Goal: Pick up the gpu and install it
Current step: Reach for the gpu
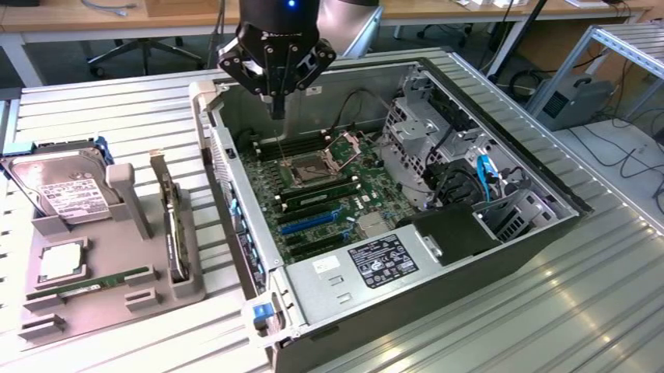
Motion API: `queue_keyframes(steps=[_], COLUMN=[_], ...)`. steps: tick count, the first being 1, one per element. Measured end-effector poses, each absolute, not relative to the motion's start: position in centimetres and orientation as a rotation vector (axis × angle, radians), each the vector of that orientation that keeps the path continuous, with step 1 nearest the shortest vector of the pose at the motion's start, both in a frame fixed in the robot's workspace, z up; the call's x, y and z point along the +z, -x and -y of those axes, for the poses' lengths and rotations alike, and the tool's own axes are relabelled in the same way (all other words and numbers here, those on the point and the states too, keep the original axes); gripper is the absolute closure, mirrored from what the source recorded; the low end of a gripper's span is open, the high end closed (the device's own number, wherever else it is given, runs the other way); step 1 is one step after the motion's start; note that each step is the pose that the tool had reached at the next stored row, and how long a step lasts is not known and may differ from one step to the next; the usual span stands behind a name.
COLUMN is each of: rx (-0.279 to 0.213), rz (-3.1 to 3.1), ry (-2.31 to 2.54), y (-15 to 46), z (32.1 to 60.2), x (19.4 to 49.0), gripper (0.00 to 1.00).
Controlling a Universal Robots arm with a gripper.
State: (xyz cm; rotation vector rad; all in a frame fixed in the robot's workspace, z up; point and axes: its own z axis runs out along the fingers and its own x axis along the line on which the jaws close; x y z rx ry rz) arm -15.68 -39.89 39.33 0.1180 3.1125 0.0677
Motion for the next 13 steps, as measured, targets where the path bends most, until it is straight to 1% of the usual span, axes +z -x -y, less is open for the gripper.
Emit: queue_keyframes(steps=[13], rx=[0.068], rz=[-3.112], ry=[-0.118], y=[16.22], z=[39.89], x=[39.33], gripper=[0.89])
